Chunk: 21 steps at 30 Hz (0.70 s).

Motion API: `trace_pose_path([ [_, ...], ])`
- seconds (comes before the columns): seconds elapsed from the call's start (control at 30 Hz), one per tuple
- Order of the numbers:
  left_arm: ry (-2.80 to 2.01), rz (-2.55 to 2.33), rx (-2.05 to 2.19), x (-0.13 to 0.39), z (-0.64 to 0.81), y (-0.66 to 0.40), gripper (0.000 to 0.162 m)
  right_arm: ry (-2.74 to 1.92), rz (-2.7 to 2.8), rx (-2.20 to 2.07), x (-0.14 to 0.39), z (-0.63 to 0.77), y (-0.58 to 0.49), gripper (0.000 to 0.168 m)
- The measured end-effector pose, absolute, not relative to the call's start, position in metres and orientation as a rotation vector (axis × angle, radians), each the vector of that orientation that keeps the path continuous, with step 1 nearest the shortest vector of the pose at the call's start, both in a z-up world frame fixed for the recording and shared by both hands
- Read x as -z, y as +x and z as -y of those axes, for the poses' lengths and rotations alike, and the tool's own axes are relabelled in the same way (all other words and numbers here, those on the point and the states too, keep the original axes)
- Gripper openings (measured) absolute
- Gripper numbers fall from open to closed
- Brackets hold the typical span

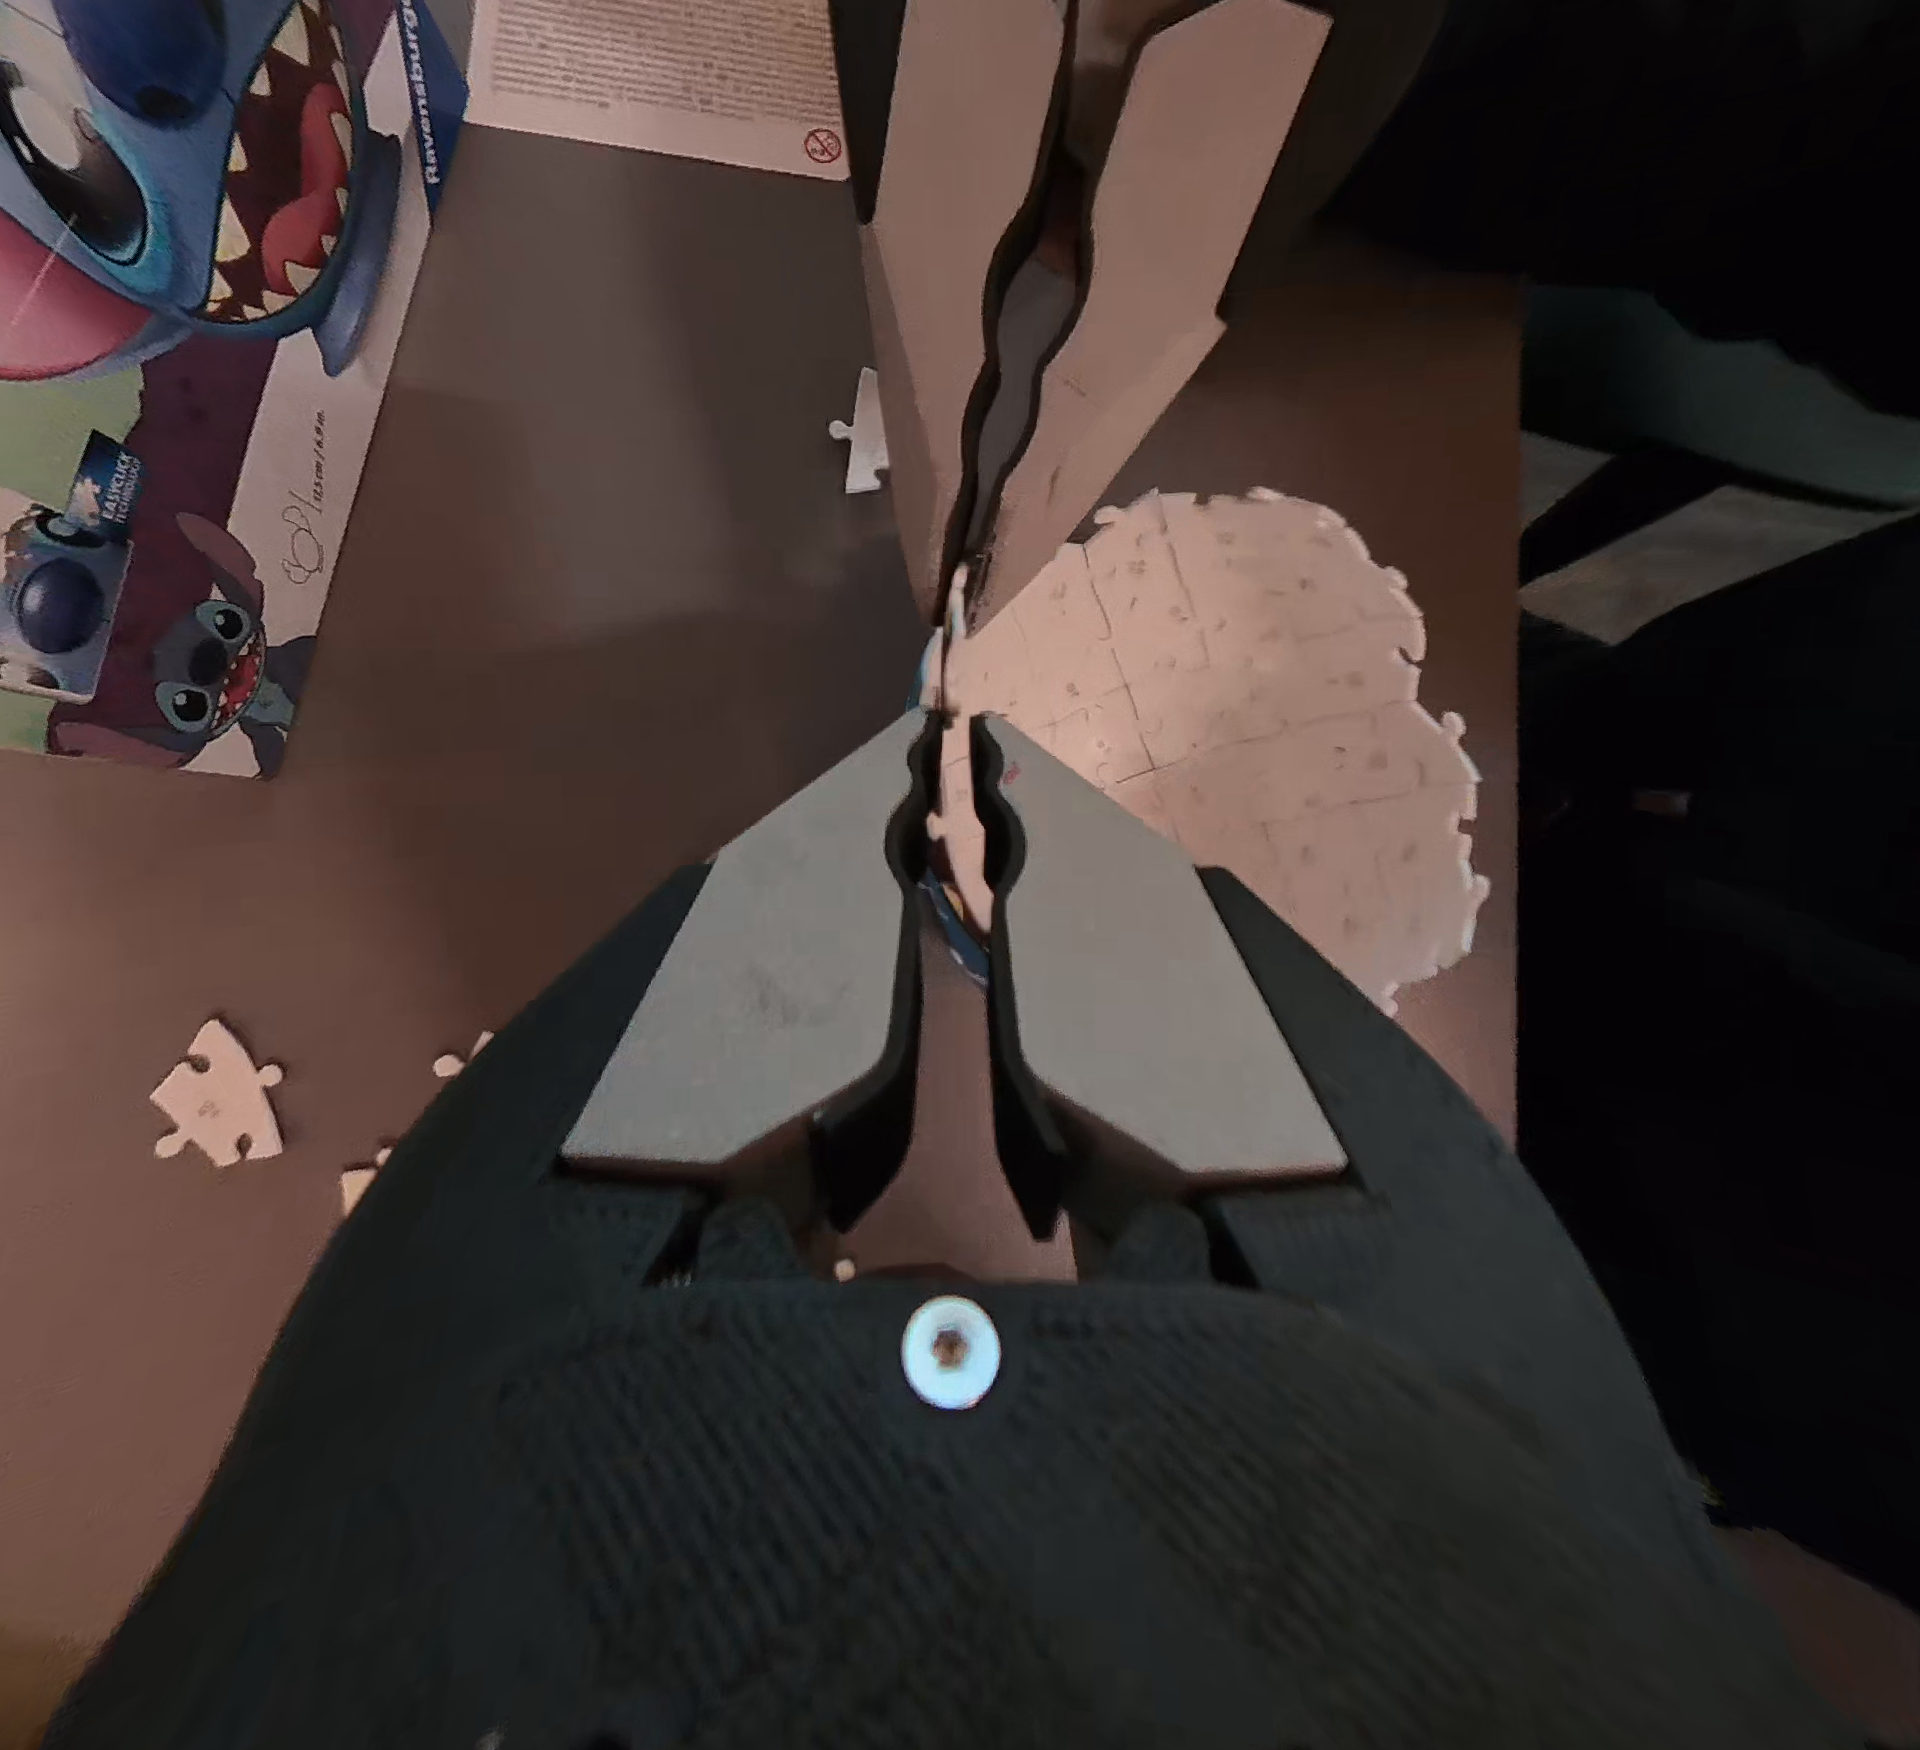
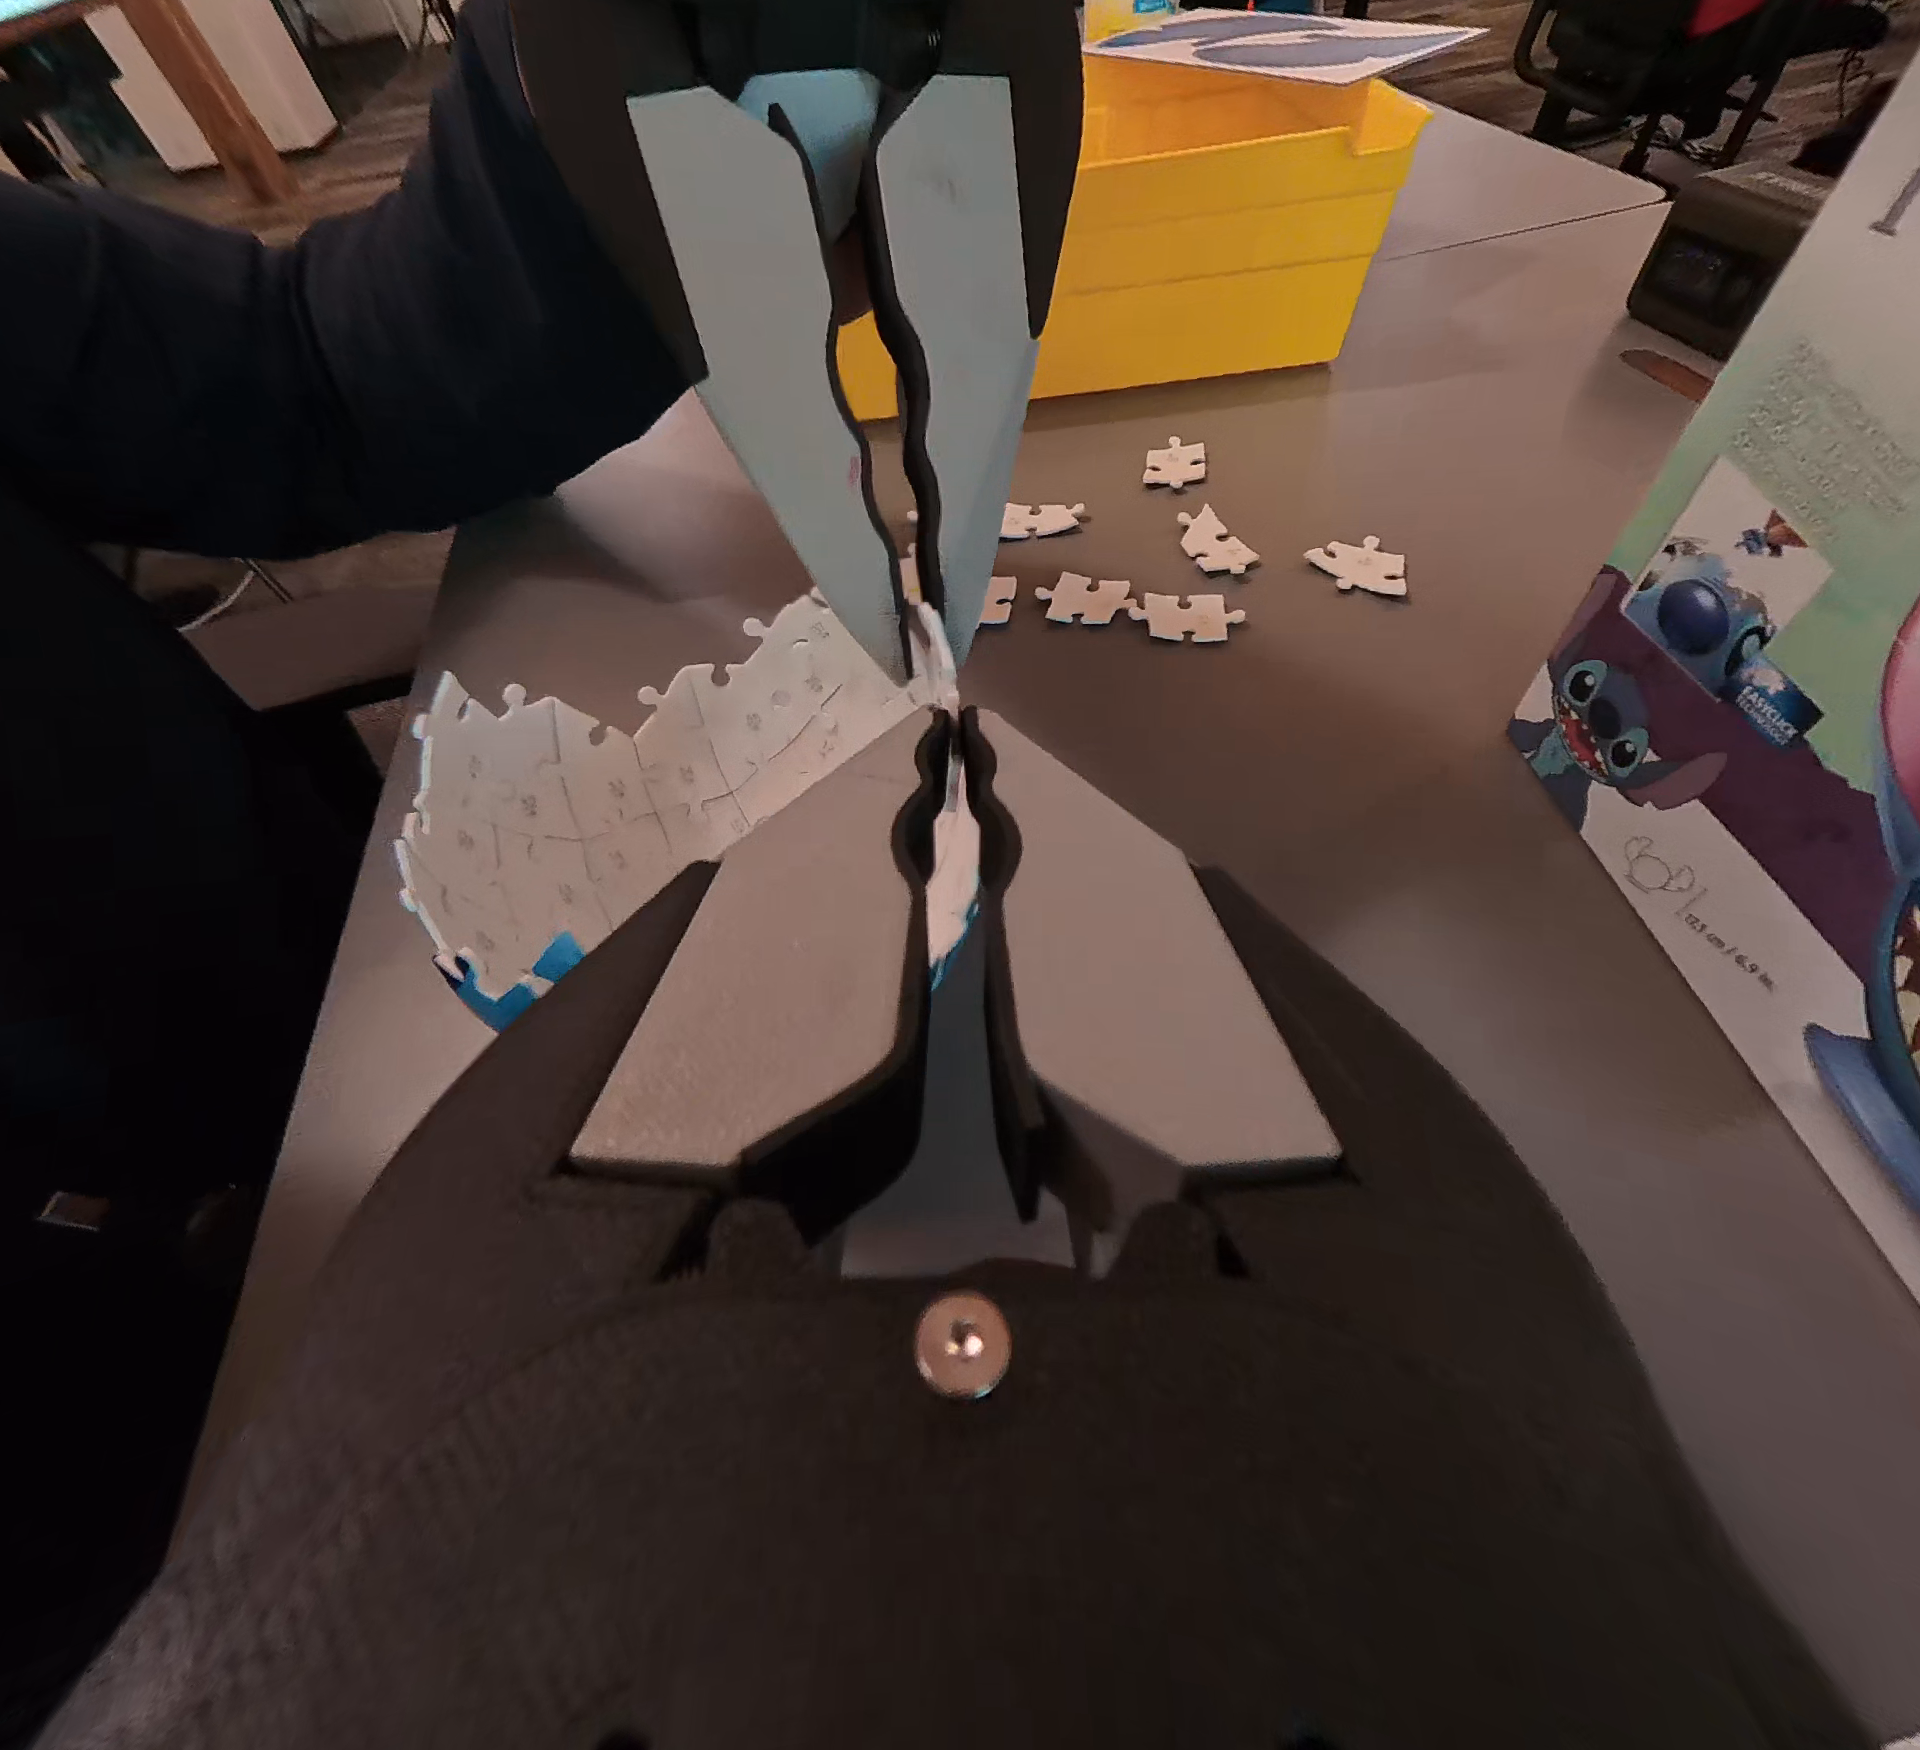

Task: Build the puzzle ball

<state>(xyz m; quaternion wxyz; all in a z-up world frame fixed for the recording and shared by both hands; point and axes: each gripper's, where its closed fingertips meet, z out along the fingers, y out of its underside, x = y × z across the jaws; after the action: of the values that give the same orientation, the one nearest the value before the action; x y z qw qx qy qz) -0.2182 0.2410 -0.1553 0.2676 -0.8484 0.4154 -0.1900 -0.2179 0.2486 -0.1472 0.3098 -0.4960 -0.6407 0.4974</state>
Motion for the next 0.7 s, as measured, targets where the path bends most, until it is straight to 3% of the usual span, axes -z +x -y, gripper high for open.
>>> trace_pose_path([
  [0.4,-2.275,-1.12,0.478,0.152,-0.245,-0.219,0.0,-1.285,1.666,-1.323,0.142,-0.251,-0.218,0.0],
  [0.7,-2.101,-0.958,0.641,0.11,-0.257,-0.205,0.0,-1.249,1.548,-1.5,0.119,-0.251,-0.214,0.0],
])
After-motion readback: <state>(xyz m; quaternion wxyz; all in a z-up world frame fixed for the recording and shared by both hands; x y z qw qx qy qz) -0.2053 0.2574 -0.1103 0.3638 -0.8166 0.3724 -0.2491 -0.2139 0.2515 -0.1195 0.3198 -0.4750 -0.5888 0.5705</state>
